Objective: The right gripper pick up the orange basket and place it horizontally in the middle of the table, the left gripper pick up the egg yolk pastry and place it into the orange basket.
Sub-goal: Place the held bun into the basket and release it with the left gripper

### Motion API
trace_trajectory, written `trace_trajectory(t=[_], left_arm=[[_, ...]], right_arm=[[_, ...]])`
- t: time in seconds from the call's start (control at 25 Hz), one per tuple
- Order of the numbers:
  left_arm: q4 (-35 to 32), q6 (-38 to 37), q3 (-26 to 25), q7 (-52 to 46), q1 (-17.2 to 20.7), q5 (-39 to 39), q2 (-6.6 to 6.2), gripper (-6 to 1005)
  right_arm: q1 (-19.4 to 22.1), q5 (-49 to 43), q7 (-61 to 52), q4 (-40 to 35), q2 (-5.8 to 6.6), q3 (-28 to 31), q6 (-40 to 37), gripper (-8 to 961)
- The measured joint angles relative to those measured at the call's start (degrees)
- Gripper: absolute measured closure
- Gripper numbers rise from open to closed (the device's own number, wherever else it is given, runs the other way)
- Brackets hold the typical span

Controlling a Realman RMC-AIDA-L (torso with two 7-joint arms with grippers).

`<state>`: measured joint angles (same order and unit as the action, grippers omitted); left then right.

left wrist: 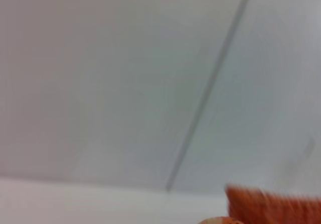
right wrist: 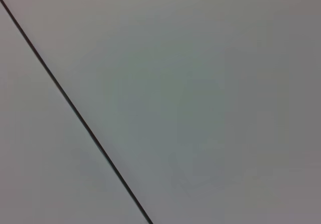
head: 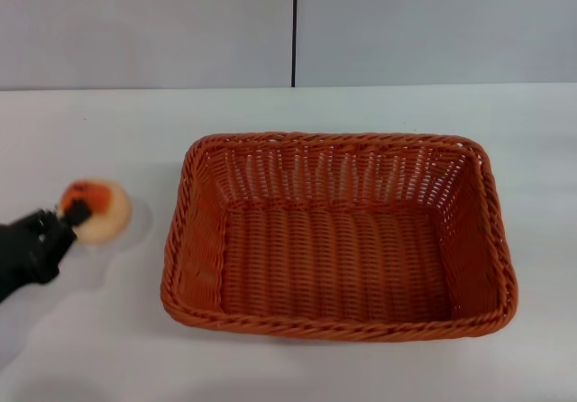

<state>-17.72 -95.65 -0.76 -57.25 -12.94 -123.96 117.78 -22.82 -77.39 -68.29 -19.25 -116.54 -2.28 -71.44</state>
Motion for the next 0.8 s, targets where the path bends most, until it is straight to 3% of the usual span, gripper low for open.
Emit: trace_trajectory(t=[0.12,0.48,0.52,0.56,0.68,0.8], left_arm=[[2.2,-1.7,-3.8,0.4,-1.6,1.9,0.0,878],[6.4,-6.1,-3.8,0.7,-6.1,6.0,0.07,938],[8.4,-7.0,0.0,0.8,-9.7,5.1,0.31,938],[8.4,-7.0,0.0,0.8,-9.7,5.1,0.31,939],[9.1,-5.8,8.2,0.9,-13.0,4.8,0.61,940],[9.2,-5.3,11.2,0.9,-14.2,4.8,0.64,942]], right_arm=[[-0.1,0.0,0.0,0.0,0.01,0.0,0.0,351],[-0.5,0.0,0.0,1.2,-0.21,0.0,-0.4,352],[-0.5,0.0,0.0,1.4,-0.21,0.0,-0.4,352],[-0.5,0.0,0.0,1.4,-0.21,0.0,-0.4,352],[-0.5,0.0,0.0,1.9,-0.2,0.0,-0.5,352],[-0.5,0.0,0.0,2.1,-0.17,0.0,-0.4,352]])
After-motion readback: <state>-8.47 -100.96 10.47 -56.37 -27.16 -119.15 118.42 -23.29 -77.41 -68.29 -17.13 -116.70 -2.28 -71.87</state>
